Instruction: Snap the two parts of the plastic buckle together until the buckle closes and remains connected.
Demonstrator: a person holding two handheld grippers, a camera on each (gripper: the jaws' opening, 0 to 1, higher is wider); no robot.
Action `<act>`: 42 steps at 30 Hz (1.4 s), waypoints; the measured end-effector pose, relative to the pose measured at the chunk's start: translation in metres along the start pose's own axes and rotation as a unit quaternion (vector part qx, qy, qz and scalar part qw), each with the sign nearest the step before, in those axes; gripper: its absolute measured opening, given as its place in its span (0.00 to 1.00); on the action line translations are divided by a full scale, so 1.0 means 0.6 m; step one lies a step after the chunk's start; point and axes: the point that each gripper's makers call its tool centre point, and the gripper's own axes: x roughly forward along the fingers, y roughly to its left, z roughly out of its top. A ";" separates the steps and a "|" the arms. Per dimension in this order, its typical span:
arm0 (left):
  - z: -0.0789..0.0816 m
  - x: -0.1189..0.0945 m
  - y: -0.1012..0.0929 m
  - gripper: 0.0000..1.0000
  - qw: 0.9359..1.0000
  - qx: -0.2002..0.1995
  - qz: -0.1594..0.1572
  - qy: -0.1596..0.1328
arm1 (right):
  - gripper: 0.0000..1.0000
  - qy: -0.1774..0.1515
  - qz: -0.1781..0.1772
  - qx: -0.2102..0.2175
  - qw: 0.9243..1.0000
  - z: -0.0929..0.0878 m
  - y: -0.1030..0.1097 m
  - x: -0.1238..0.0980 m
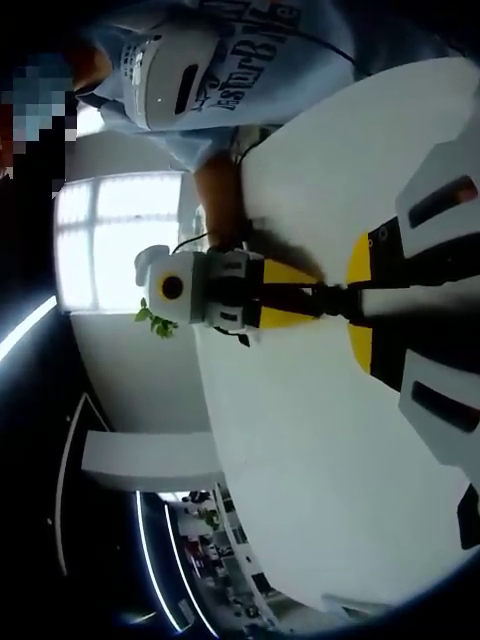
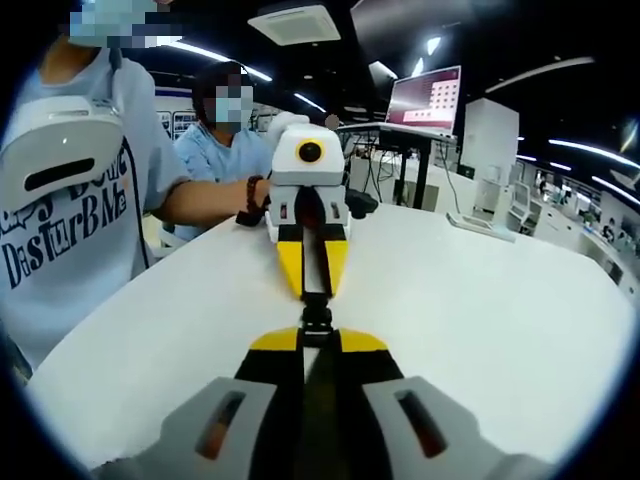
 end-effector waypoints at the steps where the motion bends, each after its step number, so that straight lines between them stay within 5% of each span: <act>1: 0.000 0.000 0.000 0.08 1.000 0.000 0.000 0.000 | 0.10 0.000 0.000 0.000 1.000 0.000 0.000 0.000; 17: 0.002 0.010 -0.002 0.08 1.000 0.018 0.002 0.002 | 0.09 -0.005 0.003 -0.025 1.000 0.009 0.004 0.007; 42: -0.001 0.009 -0.007 0.09 1.000 0.001 -0.004 -0.002 | 0.11 -0.013 0.010 -0.003 1.000 0.010 0.012 0.001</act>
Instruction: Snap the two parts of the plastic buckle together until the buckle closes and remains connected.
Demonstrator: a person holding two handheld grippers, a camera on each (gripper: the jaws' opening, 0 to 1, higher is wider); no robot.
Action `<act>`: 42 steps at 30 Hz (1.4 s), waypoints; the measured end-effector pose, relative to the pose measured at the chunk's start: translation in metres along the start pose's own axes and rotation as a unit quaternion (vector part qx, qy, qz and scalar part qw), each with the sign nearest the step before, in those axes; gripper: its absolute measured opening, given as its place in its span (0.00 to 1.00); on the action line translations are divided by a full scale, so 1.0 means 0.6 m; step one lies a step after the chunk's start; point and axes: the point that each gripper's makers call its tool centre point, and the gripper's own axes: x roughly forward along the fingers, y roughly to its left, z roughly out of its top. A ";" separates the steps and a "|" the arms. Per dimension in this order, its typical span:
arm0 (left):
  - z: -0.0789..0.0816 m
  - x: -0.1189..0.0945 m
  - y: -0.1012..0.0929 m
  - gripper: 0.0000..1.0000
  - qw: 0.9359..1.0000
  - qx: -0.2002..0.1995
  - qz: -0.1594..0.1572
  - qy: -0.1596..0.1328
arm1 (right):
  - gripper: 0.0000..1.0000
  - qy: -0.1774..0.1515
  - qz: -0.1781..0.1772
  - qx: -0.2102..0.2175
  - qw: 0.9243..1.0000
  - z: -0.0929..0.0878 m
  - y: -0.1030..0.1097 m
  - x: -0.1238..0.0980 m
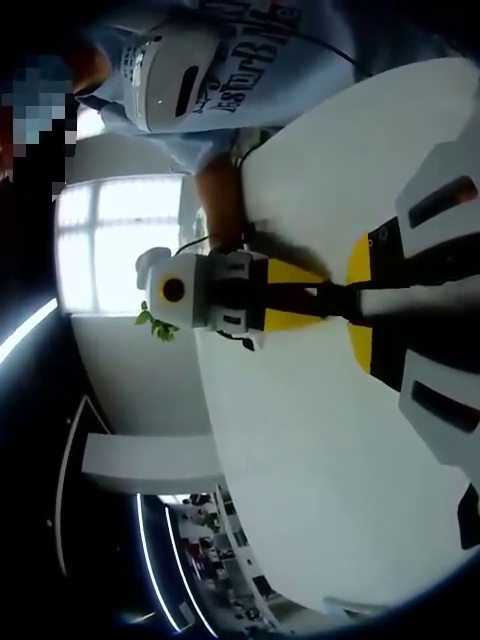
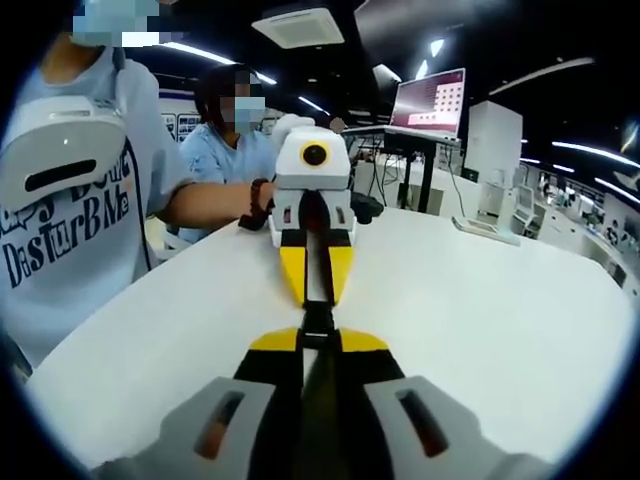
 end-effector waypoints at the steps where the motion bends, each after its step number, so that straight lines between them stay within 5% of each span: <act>1: 0.001 -0.001 0.000 0.09 1.000 0.000 -0.001 0.000 | 0.11 -0.001 0.001 0.001 1.000 0.000 -0.001 0.000; 42: 0.000 -0.003 0.011 0.10 1.000 -0.026 0.002 -0.008 | 0.12 -0.011 -0.013 0.030 0.999 -0.010 -0.005 0.000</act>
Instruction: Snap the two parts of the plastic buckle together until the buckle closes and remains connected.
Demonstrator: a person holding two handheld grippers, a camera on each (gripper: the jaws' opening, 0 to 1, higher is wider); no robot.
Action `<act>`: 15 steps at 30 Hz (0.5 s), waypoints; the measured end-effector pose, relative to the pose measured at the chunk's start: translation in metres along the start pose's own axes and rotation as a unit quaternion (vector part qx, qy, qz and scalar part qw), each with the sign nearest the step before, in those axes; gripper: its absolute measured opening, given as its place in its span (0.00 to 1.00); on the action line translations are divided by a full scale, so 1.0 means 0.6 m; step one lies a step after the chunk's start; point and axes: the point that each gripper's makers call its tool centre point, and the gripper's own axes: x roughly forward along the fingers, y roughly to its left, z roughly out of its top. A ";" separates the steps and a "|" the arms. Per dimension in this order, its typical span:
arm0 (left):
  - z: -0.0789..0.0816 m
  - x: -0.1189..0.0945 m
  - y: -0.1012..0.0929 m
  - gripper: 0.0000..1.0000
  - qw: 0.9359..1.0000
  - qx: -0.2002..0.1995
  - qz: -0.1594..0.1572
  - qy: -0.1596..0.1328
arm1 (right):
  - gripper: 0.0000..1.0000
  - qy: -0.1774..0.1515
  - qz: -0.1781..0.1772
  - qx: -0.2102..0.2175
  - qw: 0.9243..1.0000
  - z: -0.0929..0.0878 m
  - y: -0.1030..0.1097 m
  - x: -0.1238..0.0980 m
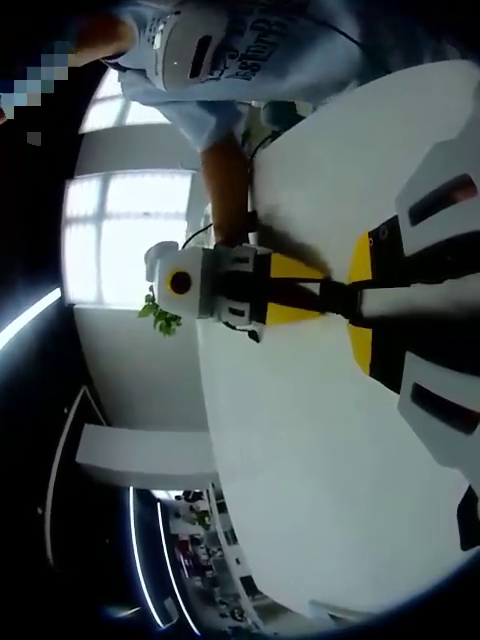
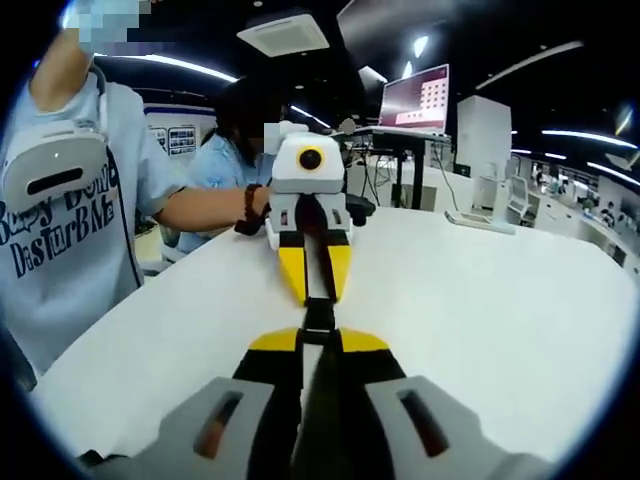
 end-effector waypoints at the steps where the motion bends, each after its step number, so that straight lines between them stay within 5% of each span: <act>1: 0.000 0.000 0.000 0.10 1.000 0.000 0.001 0.000 | 0.12 0.001 -0.003 0.000 1.000 0.001 0.003 0.001; 10: 0.001 -0.003 -0.006 0.13 1.000 -0.010 -0.003 0.004 | 0.12 0.002 -0.003 -0.010 1.000 0.006 0.006 0.002; 15: 0.027 -0.012 -0.002 0.27 0.999 -0.024 -0.005 -0.035 | 0.12 0.002 0.003 -0.010 1.000 0.009 0.004 0.000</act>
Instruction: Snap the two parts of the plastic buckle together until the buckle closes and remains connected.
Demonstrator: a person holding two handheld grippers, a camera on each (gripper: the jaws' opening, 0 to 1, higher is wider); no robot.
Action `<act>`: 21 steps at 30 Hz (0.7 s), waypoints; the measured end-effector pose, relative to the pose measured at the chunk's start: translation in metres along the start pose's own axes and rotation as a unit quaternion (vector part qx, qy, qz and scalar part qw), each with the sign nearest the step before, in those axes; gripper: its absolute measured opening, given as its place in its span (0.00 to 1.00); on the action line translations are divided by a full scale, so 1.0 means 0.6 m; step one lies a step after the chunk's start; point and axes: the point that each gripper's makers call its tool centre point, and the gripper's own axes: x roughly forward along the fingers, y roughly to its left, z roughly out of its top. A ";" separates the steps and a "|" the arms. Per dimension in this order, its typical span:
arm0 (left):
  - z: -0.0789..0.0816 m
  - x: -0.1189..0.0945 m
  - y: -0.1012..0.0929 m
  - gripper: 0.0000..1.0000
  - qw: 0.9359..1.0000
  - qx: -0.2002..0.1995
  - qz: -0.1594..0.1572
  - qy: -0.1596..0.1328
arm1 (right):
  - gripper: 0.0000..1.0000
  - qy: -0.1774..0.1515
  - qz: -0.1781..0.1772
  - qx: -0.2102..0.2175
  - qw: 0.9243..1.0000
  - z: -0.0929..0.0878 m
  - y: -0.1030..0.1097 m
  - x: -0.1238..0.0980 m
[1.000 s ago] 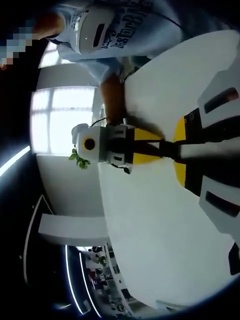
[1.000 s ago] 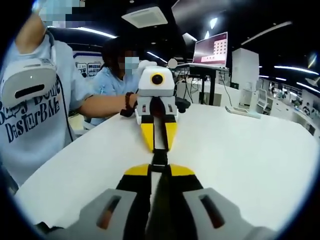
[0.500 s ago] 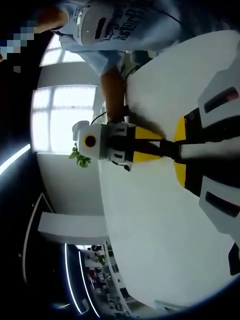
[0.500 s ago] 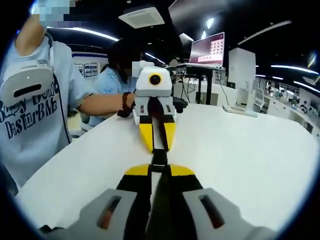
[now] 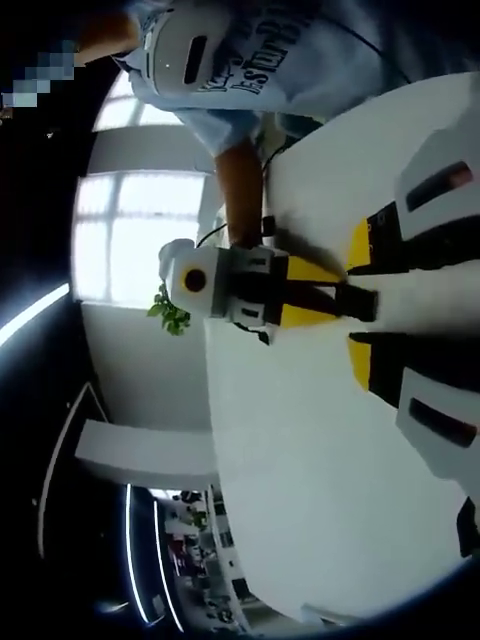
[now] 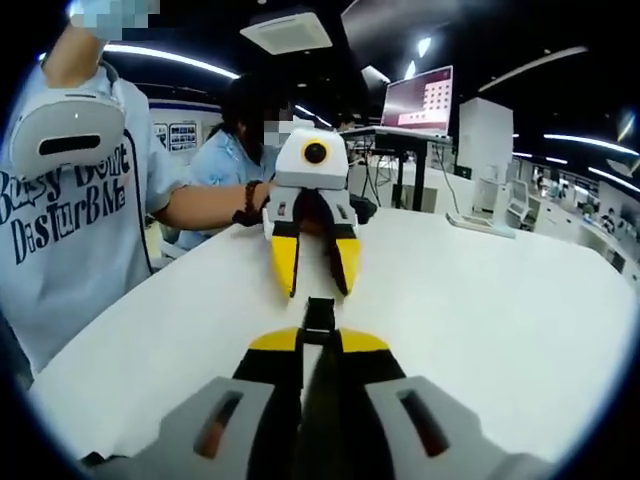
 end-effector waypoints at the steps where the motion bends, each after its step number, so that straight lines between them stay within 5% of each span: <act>1: 0.002 -0.002 0.002 0.30 1.000 -0.002 0.002 -0.003 | 0.12 0.001 -0.003 0.003 1.000 0.001 -0.005 0.000; 7: 0.009 -0.006 0.012 0.33 1.000 0.008 0.024 -0.006 | 0.12 0.008 -0.008 0.005 1.000 0.002 -0.012 -0.004; 9: 0.031 -0.007 0.016 0.34 0.998 0.008 0.036 -0.041 | 0.12 0.011 -0.012 0.002 1.000 0.003 -0.013 -0.008; 13: 0.042 -0.008 0.016 0.43 0.998 -0.005 0.035 -0.060 | 0.12 0.026 -0.016 0.005 1.000 -0.009 -0.017 -0.022; 21: 0.045 -0.003 0.017 0.51 0.997 -0.017 0.034 -0.065 | 0.12 0.046 -0.027 0.021 0.998 -0.021 -0.053 -0.041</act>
